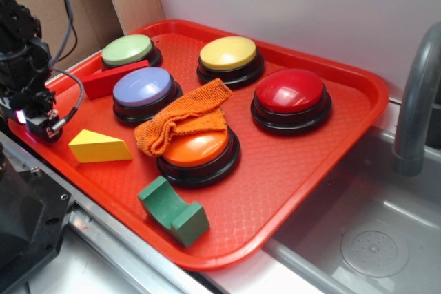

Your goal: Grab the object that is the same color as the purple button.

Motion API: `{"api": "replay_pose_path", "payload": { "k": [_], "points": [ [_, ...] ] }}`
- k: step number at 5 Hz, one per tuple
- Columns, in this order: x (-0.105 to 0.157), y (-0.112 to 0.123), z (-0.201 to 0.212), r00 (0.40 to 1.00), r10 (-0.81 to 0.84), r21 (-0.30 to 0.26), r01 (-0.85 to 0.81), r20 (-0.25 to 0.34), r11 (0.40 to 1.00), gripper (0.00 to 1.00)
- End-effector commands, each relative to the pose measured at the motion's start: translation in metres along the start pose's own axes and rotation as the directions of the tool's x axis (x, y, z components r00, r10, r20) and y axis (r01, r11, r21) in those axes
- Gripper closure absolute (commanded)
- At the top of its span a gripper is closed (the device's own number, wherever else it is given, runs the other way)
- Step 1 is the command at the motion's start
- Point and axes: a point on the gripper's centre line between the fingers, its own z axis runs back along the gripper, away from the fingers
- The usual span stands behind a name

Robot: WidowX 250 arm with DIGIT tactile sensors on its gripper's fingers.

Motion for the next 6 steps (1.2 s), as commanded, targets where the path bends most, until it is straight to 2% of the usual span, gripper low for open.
{"api": "replay_pose_path", "payload": {
  "k": [1,2,3,4,5,6],
  "points": [
    [0.024,-0.016,0.058,0.999,0.017,-0.171,-0.010,0.045,0.985,1.00],
    [0.033,-0.039,0.089,0.996,-0.017,-0.234,0.038,0.092,0.971,1.00],
    [0.038,-0.061,0.119,0.986,-0.056,-0.256,0.094,0.154,0.962,1.00],
    [0.040,-0.088,0.149,0.963,-0.114,-0.246,0.175,0.242,0.953,1.00],
    [0.039,-0.103,0.153,0.954,-0.147,-0.241,0.212,0.262,0.947,1.00],
    [0.039,-0.087,0.138,0.979,-0.155,-0.203,0.179,0.129,0.963,1.00]
  ]
}}
